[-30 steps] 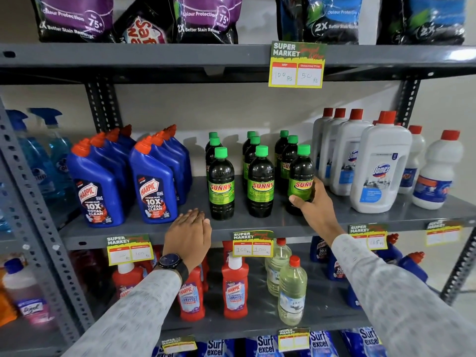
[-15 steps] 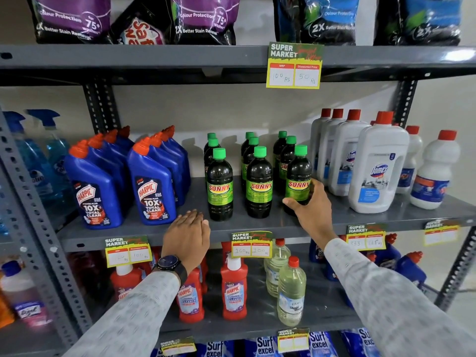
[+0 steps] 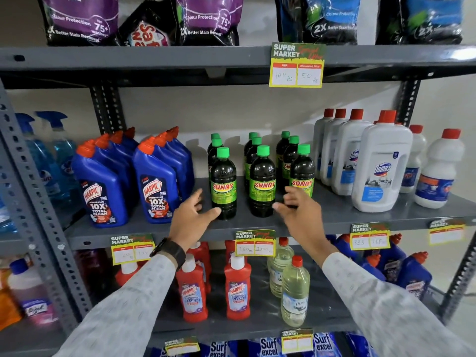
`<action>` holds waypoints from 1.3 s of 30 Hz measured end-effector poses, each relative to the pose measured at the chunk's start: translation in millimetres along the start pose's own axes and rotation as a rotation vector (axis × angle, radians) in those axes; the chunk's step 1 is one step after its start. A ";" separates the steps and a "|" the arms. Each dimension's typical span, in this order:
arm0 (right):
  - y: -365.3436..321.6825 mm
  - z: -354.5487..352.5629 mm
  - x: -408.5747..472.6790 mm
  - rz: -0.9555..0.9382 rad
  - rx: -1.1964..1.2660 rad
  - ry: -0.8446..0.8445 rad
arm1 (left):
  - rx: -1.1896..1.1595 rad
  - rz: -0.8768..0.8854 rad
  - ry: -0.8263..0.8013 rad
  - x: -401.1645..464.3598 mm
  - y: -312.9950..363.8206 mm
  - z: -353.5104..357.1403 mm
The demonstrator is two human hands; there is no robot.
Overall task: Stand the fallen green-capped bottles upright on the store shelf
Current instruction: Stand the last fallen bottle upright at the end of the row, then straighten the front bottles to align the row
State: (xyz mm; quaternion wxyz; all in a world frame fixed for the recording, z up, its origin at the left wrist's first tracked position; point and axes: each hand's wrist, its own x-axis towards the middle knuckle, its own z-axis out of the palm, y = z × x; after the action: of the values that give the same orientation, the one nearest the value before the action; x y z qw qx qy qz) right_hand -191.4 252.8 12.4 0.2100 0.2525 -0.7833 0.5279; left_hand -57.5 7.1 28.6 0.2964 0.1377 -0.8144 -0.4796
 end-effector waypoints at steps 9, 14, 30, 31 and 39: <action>-4.6 19.7 15.7 0.137 0.028 -0.191 | -0.194 -0.062 -0.162 14.8 9.3 22.6; -6.6 27.1 23.1 0.121 0.033 -0.174 | -0.149 -0.036 -0.109 20.1 4.0 22.0; -11.2 26.0 23.3 0.057 0.071 -0.256 | -0.088 0.043 -0.082 24.0 -10.6 -2.5; -10.9 25.7 23.0 0.055 0.072 -0.256 | -0.085 0.045 -0.083 23.8 -10.5 -2.1; -11.5 26.6 19.7 0.064 0.090 -0.249 | -0.066 0.045 -0.086 24.5 -10.2 -0.6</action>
State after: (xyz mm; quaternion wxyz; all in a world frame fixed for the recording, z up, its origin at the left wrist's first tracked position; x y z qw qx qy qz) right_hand -201.4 220.9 23.0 0.0828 0.3002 -0.7864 0.5335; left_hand -77.1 -10.9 28.6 0.2762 0.0887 -0.8129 -0.5051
